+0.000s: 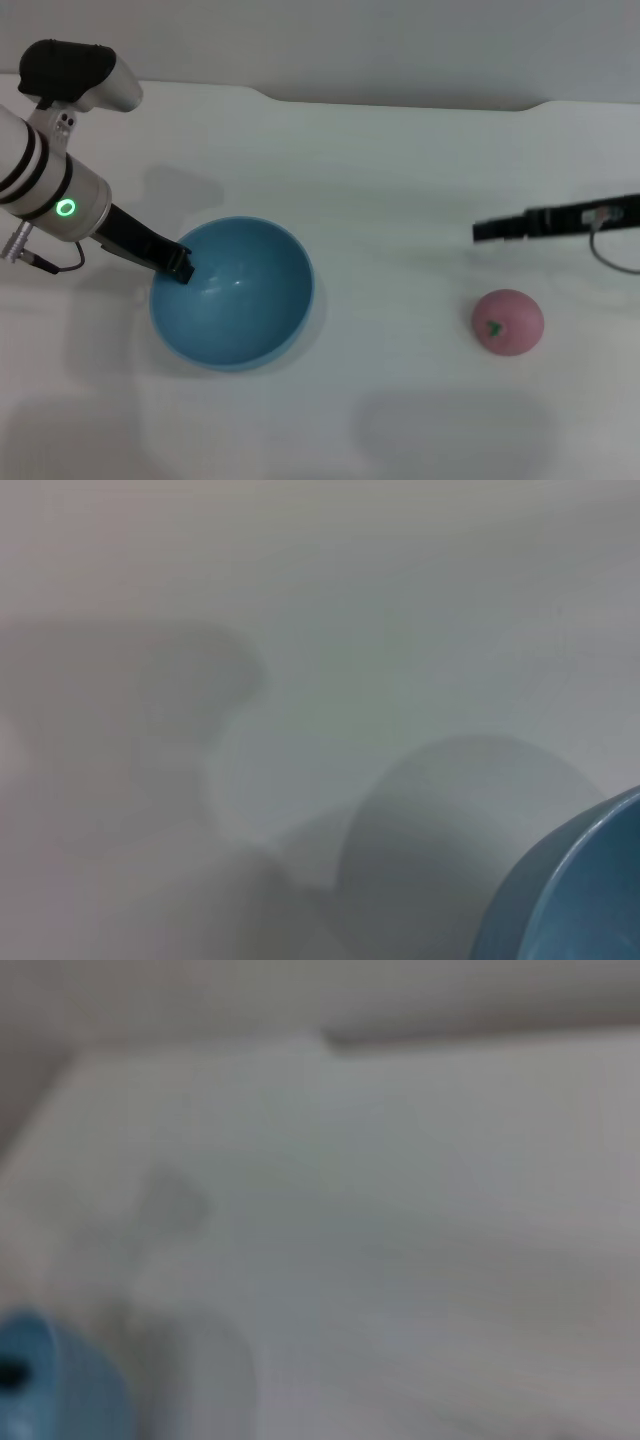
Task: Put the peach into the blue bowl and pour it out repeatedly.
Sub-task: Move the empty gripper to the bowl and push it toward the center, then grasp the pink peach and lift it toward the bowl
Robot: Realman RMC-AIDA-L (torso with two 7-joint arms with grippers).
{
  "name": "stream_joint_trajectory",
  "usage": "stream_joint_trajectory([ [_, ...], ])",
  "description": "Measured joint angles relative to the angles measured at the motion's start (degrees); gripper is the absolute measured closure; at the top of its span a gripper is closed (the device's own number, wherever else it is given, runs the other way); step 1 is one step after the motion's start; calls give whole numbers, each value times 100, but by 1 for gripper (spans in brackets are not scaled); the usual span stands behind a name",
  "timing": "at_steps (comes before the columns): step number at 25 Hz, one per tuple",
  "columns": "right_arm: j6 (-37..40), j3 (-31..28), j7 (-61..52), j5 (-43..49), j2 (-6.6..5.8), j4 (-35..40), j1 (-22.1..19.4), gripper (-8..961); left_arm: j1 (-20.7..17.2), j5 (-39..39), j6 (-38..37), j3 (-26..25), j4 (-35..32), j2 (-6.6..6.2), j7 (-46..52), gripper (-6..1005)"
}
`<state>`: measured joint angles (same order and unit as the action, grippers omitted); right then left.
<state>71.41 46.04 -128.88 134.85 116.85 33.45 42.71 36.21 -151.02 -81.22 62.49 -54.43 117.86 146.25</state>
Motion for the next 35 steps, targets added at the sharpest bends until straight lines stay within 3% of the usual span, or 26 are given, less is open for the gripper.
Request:
stream_joint_trajectory([
  [4, 54, 630, -449, 389, 61, 123, 45, 349, 2, 3, 1, 0, -5, 0, 6, 1001],
  [18, 152, 1971, -879, 1377, 188, 192, 220, 349, 169, 98, 1, 38, 2, -3, 18, 1001],
  [23, 178, 1947, -884, 1351, 186, 290, 212, 349, 169, 167, 2, 37, 3, -1, 26, 1001],
  [30, 362, 1621, -885, 1339, 176, 519, 138, 562, 170, 235, 0, 42, 3, 9, 28, 1001],
  [35, 624, 1462, -783, 1311, 182, 1111, 28, 722, 193, 284, -16, 138, 5, 18, 113, 1001],
])
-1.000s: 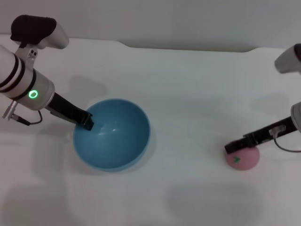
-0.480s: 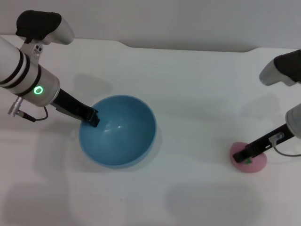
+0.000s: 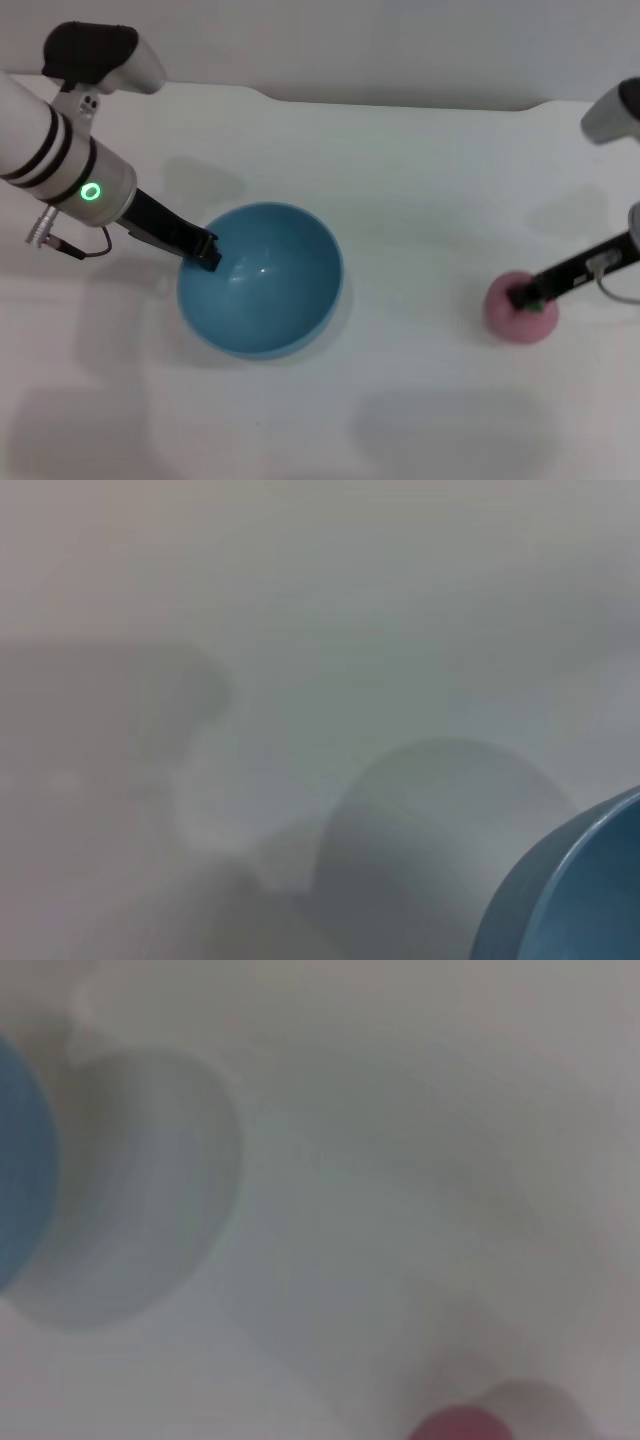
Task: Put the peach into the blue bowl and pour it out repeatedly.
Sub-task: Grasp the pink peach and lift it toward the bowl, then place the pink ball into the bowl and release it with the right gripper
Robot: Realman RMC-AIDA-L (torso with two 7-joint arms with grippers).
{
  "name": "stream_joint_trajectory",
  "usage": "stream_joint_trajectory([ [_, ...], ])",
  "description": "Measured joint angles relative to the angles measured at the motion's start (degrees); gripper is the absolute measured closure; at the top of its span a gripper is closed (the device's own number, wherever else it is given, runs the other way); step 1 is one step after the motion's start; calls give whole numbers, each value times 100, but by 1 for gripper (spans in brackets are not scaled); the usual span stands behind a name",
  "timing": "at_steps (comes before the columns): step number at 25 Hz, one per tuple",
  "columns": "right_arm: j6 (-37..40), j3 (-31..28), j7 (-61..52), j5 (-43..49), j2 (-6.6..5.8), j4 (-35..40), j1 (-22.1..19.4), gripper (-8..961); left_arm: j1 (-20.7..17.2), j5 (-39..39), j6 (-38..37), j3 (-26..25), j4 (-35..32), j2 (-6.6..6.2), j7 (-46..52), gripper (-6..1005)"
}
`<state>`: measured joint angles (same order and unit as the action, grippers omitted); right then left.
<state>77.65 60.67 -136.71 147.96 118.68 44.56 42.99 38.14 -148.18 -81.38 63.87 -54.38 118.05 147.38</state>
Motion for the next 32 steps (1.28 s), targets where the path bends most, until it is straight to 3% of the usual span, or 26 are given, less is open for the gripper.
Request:
stream_joint_trajectory([
  [6, 260, 18, 564, -559, 20, 937, -50, 799, 100, 194, 117, 688, 32, 28, 294, 1000],
  [11, 286, 92, 1265, -1789, 35, 1592, -146, 838, 211, 414, 458, 1430, 77, 50, 656, 1000],
  [17, 385, 848, 2097, -2984, 32, 1755, -224, 862, 417, 766, 703, 1974, 87, 71, 874, 1000],
  [22, 358, 1551, 2149, -2907, 41, 1648, -223, 889, 491, 802, 746, 2097, 85, 78, 923, 1000],
  [29, 351, 1678, 2133, -2837, 49, 1624, -299, 905, 504, 807, 763, 2062, 37, 60, 925, 1000],
  [32, 350, 1727, 2125, -2834, 50, 1637, -300, 809, 532, 806, 772, 2064, 28, 60, 912, 1000],
])
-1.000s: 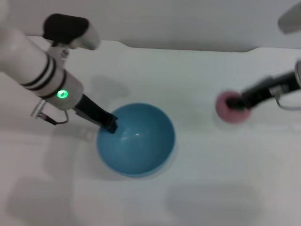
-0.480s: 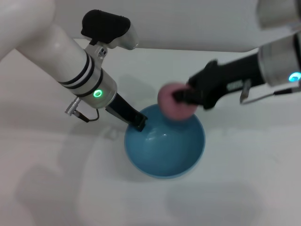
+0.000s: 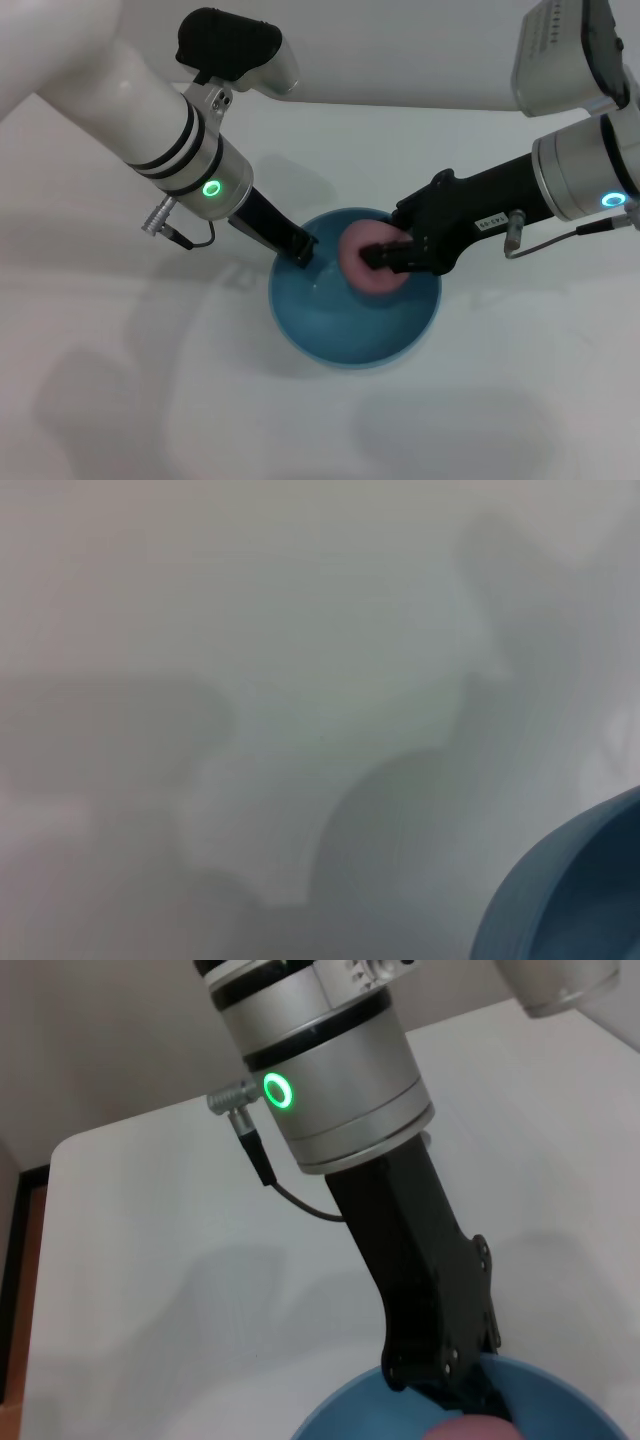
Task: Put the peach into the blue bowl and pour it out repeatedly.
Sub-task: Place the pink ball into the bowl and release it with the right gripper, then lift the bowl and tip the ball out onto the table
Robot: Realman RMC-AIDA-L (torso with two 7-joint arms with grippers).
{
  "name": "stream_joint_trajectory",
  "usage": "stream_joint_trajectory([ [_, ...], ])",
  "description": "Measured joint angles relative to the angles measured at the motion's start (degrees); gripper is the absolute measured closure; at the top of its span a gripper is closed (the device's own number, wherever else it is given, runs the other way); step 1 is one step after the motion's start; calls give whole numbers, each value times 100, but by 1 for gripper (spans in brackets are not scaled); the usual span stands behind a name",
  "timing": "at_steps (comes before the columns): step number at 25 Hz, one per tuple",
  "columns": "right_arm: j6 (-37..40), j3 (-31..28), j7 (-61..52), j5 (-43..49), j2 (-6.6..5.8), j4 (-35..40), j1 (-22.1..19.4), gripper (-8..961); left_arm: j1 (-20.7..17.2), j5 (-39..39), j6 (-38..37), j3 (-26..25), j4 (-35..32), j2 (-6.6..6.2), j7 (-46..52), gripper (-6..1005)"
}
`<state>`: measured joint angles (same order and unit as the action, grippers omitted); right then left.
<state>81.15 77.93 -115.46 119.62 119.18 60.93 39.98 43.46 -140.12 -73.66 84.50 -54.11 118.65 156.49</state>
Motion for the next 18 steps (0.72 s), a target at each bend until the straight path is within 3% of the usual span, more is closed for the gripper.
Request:
stream_joint_trajectory([
  [8, -3, -60, -22, 2, 0, 58, 0, 519, 0, -29, 96, -12, -10, -9, -16, 1000],
  [13, -3, -376, -132, 31, -3, 68, -66, 468, -3, -31, 220, -14, -27, -16, -72, 1000],
  [18, 0, -1463, -536, 34, -22, 69, -352, 437, -107, 256, 818, 44, -42, -6, -366, 1001],
])
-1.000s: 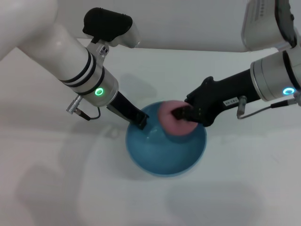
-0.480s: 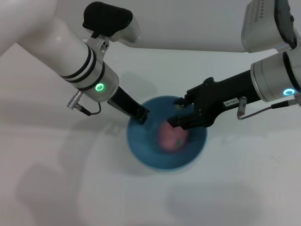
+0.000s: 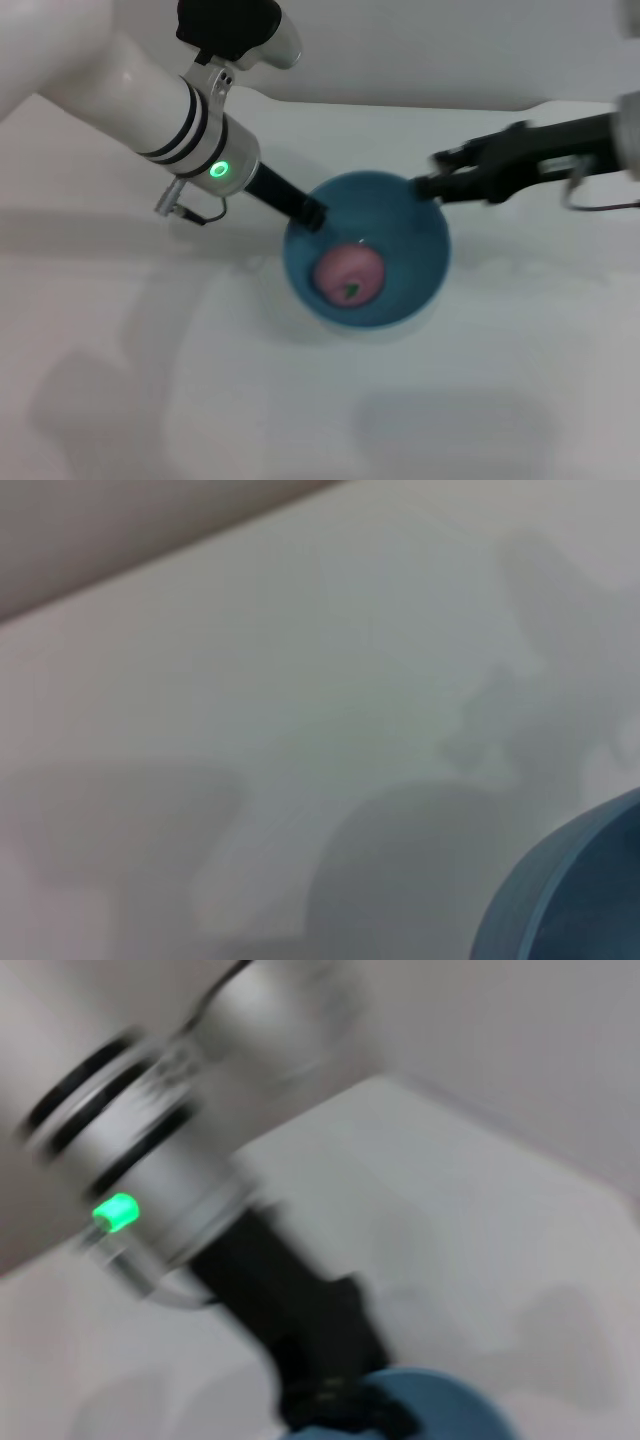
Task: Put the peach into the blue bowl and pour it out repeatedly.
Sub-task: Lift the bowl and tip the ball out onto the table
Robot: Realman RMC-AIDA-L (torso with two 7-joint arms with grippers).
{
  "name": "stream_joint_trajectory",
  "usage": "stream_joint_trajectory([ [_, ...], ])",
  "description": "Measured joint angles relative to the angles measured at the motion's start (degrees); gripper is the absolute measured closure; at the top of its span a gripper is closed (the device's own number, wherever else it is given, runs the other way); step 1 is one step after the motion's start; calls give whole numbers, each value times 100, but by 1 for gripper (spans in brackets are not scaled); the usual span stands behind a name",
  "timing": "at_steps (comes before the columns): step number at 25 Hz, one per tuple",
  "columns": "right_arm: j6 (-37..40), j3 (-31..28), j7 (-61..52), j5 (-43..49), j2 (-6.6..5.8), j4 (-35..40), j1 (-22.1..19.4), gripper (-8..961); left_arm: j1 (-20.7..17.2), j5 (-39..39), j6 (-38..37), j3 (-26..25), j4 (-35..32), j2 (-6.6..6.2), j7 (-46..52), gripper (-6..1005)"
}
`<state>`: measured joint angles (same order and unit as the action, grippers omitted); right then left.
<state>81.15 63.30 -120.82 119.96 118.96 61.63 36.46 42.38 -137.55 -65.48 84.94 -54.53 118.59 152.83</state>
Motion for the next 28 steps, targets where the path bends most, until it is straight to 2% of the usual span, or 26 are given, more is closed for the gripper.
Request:
stream_joint_trajectory([
  [5, 92, -1197, -38, 212, -1, -62, -508, 439, -362, 1012, 930, 223, -18, -11, -668, 1000],
  [8, 233, -1536, -150, 915, 21, -91, -700, 439, -757, 1670, 1753, 578, -177, -18, -1326, 999],
  [12, 273, -1650, -631, 1660, 10, -340, -773, 440, -1425, 2294, 3141, 1371, -668, -28, -2117, 1000],
  [13, 280, -1687, -725, 1798, -1, -476, -797, 441, -1720, 2370, 3983, 1833, -894, -31, -2428, 1000],
  [14, 280, -1687, -725, 1798, -1, -476, -797, 441, -1720, 2370, 3983, 1833, -894, -31, -2428, 1000],
  [16, 282, -1727, -741, 1850, -8, -537, -852, 441, -1967, 2351, 5093, 2550, -1010, -32, -2774, 1001],
  [17, 285, -1764, -742, 1853, -8, -542, -882, 442, -2022, 2340, 5509, 2793, -1009, -29, -2881, 1001],
  [19, 290, -1883, -742, 1874, -8, -544, -932, 442, -2107, 2314, 6815, 3593, -843, -22, -3150, 1000],
  [23, 393, -2184, -743, 1959, -7, -545, -999, 443, -2023, 2215, 8731, 4767, -275, 10, -3297, 999],
  [28, 511, -2430, -743, 2154, -5, -532, -1031, 444, -1862, 2165, 9944, 5570, 326, 43, -3517, 999],
])
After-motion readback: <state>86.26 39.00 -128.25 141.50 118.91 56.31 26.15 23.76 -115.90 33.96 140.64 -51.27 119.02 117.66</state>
